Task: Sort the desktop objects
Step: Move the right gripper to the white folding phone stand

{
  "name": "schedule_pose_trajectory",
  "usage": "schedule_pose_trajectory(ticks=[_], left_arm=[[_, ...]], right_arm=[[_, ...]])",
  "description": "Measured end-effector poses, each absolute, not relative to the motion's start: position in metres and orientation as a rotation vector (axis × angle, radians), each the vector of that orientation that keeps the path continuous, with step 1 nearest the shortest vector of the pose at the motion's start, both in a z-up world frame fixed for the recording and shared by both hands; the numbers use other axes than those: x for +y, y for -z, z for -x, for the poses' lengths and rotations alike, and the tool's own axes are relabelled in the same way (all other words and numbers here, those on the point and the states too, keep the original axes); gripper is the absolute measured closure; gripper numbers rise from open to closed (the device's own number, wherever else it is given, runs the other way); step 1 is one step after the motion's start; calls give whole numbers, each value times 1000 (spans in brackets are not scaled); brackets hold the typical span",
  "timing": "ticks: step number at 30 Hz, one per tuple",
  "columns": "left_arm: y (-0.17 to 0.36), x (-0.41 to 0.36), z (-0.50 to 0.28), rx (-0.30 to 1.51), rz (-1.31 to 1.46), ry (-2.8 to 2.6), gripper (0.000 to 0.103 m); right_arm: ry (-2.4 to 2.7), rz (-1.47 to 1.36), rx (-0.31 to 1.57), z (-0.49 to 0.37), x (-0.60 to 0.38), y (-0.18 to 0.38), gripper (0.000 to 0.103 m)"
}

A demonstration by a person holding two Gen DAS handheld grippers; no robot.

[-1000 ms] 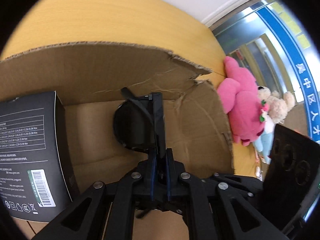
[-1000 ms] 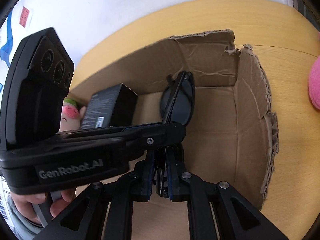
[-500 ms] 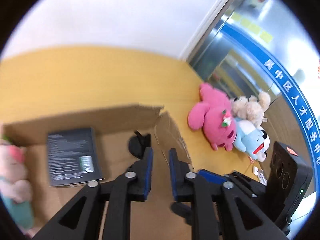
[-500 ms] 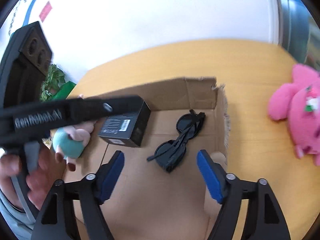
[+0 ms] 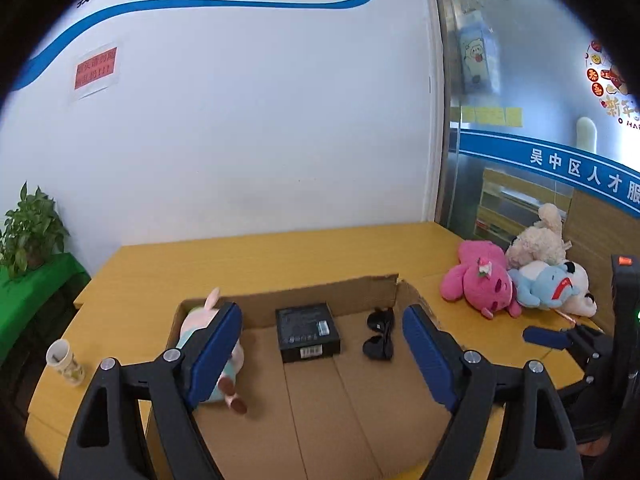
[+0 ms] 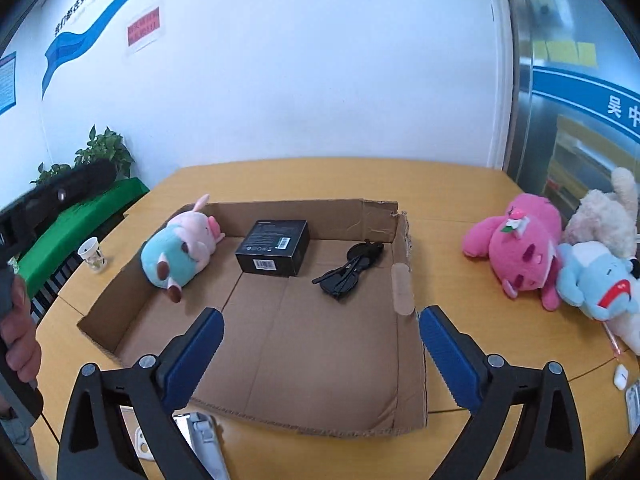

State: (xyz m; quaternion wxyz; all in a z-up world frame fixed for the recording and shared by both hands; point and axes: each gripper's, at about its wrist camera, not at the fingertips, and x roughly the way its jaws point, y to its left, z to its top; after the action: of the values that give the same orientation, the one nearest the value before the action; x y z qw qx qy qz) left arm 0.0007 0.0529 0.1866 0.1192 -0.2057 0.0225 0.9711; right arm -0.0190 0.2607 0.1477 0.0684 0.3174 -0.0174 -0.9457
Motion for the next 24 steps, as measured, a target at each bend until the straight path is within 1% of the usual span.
schedule_pose_trajectory(ticks=[4,10,14,16,20,24], left_arm=[[-179,45,-26,69,621,-2840,22],[-177,45,-48,90,600,-2868,22],[-173,42,-57,75,601,-2869,22],[-168,38,-59,68,634,-2857,22],[-151,21,-65,-9,729,-2816,22],[-125,1,-74,-43,834,-2801,22]], right_arm=[[2819,-961,-99,-7,255,-151,4],[2818,-962,-77,-27,245,-148,3],[2788,-954,-82,-33,241,-147,1],[2775,-952,-71,-35,238,-146,1],[2724,-945,-50,-42,234,-140,1],[2584,-979,21,-53,221,-113,1]])
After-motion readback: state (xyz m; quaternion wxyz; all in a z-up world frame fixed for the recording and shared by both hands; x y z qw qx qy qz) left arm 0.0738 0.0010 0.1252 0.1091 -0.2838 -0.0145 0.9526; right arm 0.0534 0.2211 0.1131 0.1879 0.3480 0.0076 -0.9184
